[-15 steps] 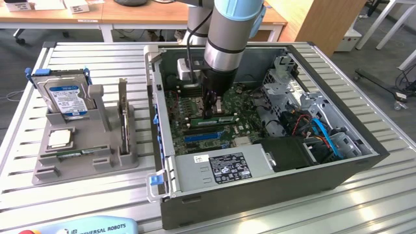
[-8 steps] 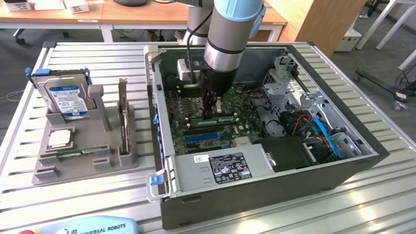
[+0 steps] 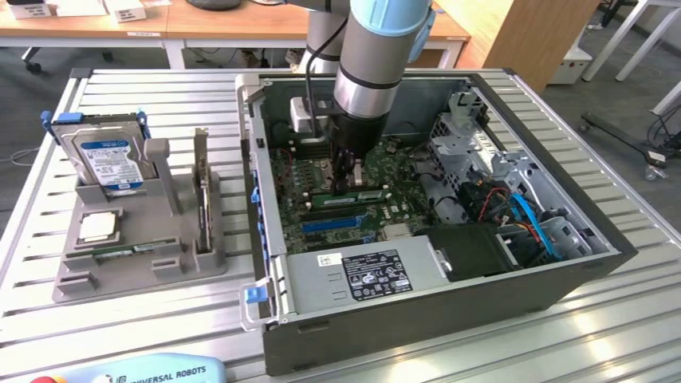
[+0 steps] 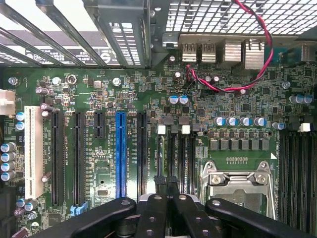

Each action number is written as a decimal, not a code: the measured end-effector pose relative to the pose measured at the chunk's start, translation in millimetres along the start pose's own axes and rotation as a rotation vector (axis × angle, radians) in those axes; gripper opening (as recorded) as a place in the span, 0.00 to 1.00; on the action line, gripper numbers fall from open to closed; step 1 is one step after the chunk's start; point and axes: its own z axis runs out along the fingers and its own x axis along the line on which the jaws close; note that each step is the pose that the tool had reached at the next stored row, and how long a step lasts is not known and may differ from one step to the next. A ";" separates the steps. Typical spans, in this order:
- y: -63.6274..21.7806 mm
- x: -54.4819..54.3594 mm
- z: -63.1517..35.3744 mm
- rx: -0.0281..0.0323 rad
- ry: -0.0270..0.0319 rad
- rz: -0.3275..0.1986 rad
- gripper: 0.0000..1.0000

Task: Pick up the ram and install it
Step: 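Press down the ram until it locks into place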

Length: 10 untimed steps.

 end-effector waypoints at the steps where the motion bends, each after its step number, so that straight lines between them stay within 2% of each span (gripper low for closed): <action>1: 0.0 0.0 0.0 0.0000 0.0000 0.000 0.10; 10: 0.0 0.0 1.2 -0.0001 0.0000 0.000 0.10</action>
